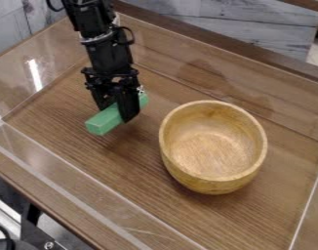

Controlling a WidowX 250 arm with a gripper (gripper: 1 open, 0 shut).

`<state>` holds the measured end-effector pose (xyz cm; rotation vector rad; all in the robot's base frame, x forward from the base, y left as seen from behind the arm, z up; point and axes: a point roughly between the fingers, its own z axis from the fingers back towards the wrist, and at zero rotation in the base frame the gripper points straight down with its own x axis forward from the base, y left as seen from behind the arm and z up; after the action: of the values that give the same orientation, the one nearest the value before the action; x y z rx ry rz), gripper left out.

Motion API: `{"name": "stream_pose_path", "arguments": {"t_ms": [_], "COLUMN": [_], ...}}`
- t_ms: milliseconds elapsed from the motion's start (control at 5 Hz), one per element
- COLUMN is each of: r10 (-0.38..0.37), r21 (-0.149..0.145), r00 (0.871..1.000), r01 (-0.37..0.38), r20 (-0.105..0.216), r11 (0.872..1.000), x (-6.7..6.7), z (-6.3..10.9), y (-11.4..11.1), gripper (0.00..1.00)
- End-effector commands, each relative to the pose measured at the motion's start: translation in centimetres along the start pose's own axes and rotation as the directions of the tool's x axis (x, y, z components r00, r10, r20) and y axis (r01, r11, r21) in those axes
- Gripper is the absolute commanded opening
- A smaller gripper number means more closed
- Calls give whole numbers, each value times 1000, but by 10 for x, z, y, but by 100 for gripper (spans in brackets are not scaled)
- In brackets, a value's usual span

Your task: Remove the green block from inside the brown bowl and put it on the table

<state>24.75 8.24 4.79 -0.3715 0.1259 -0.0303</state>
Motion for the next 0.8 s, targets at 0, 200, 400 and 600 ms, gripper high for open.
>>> {"name": "stream_pose_path", "arguments": {"t_ms": [0,200,400,600], "r10": [-3,2,6,11], "r21": [26,23,19,16], "r00": [999,999,999,1000], "r01": [1,-3,-7,-11], "r20": [45,39,32,26], "r11": [1000,1000,1000,1000], "x": [7,7,7,7], "z": [16,17,17,17], "y": [4,5,5,6], "gripper": [0,0,0,0]}}
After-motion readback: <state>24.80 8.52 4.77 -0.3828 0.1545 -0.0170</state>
